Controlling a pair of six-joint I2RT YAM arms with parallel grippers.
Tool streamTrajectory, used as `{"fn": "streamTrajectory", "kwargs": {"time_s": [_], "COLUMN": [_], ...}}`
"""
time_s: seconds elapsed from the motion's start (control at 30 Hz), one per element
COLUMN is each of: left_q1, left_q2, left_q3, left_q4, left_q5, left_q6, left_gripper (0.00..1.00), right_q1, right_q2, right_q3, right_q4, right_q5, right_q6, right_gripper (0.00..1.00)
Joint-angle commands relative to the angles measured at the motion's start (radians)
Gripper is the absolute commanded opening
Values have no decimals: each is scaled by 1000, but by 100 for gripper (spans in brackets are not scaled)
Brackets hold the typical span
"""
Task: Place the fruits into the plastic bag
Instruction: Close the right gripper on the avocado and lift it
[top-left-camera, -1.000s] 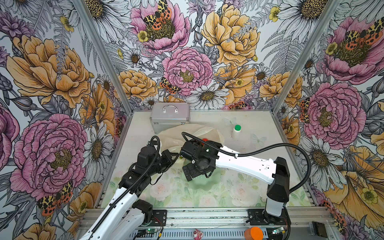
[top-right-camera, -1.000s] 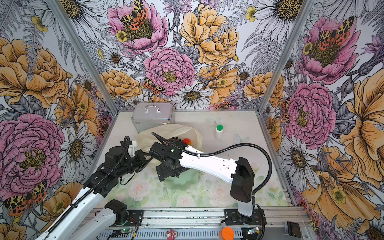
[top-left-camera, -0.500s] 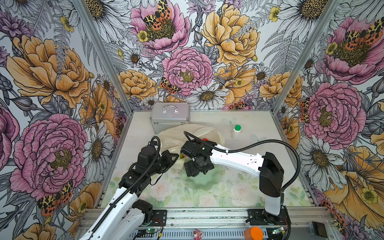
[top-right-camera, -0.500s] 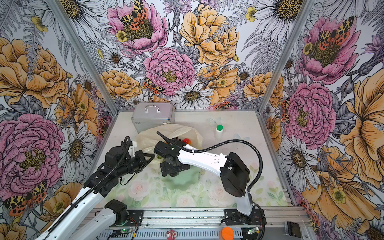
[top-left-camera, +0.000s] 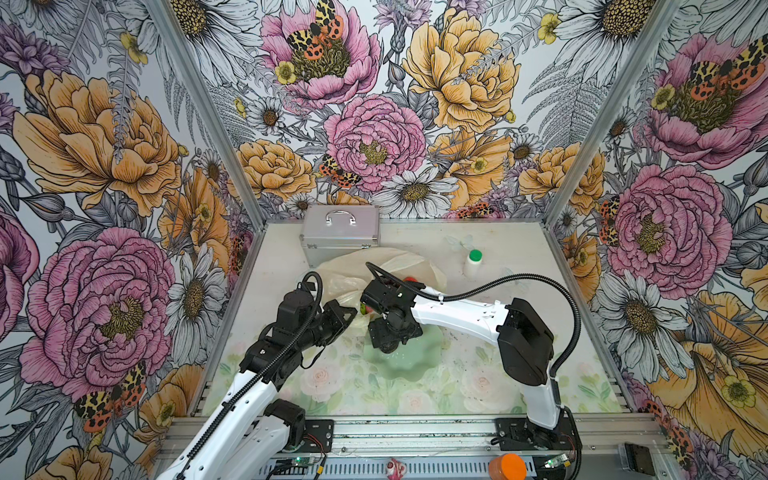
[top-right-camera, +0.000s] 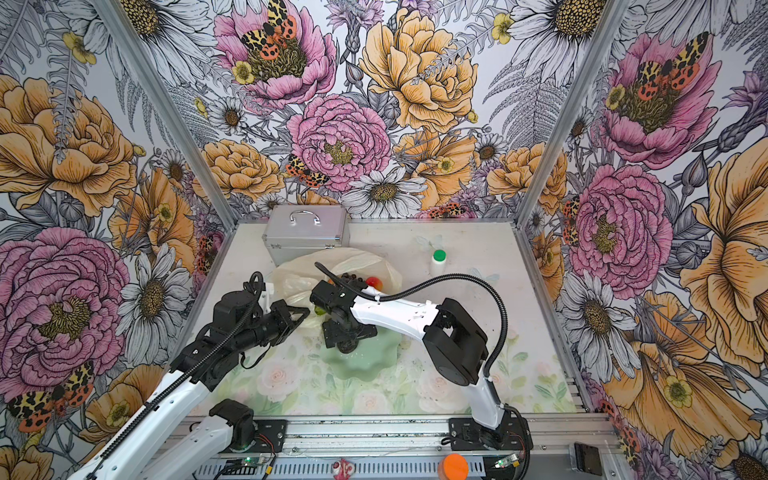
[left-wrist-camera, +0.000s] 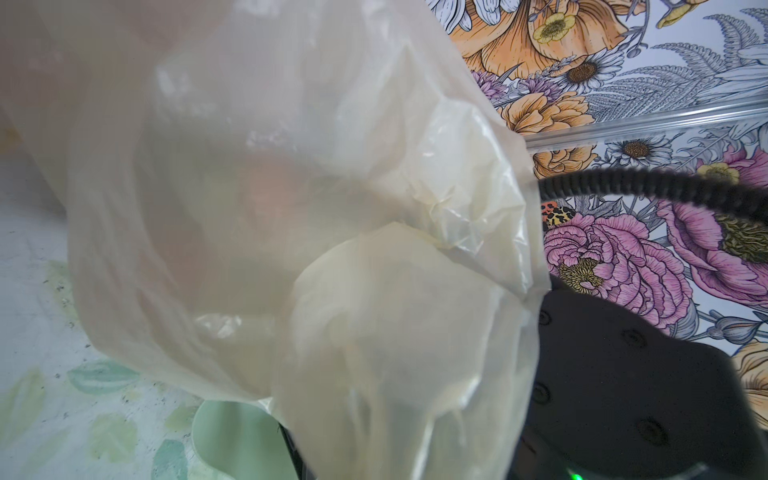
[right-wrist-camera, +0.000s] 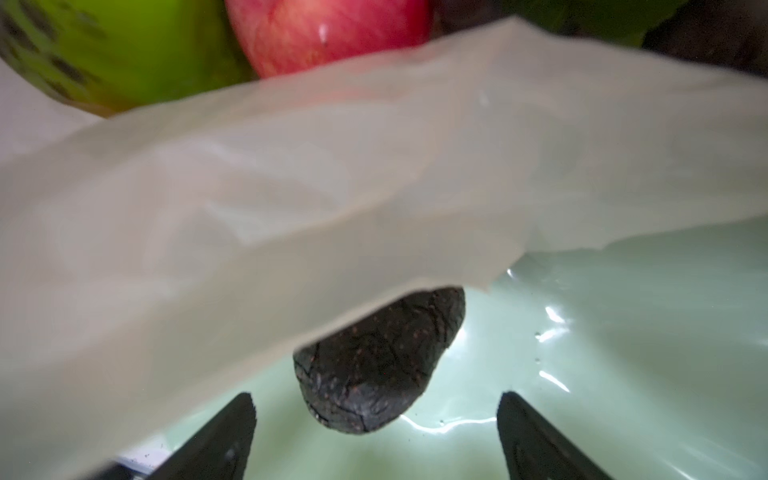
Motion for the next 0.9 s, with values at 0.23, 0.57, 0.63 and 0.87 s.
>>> {"fn": "streamTrajectory", "kwargs": {"time_s": [0.23, 0.57, 0.63, 0.87], "left_q1": [19, 23, 23, 22], "left_q2": [6, 12, 12, 4], "left_q3": [23, 20, 20, 15], "left_q4": [-4, -2, -3, -2], "left_q5": [29, 32, 30, 21], "left_q6": [25, 27, 25, 20], "left_gripper": [0, 0, 0, 0], "right_q1": [-10, -27, -28, -29], "right_q2": [45, 19, 8, -71], "right_q3": [-42, -102, -114, -160], "right_q4": [62, 123, 133, 152], "right_q5": [-13, -14, -15, 28], "right_q6": [23, 36, 39, 34], "right_gripper": [88, 73, 69, 54]}}
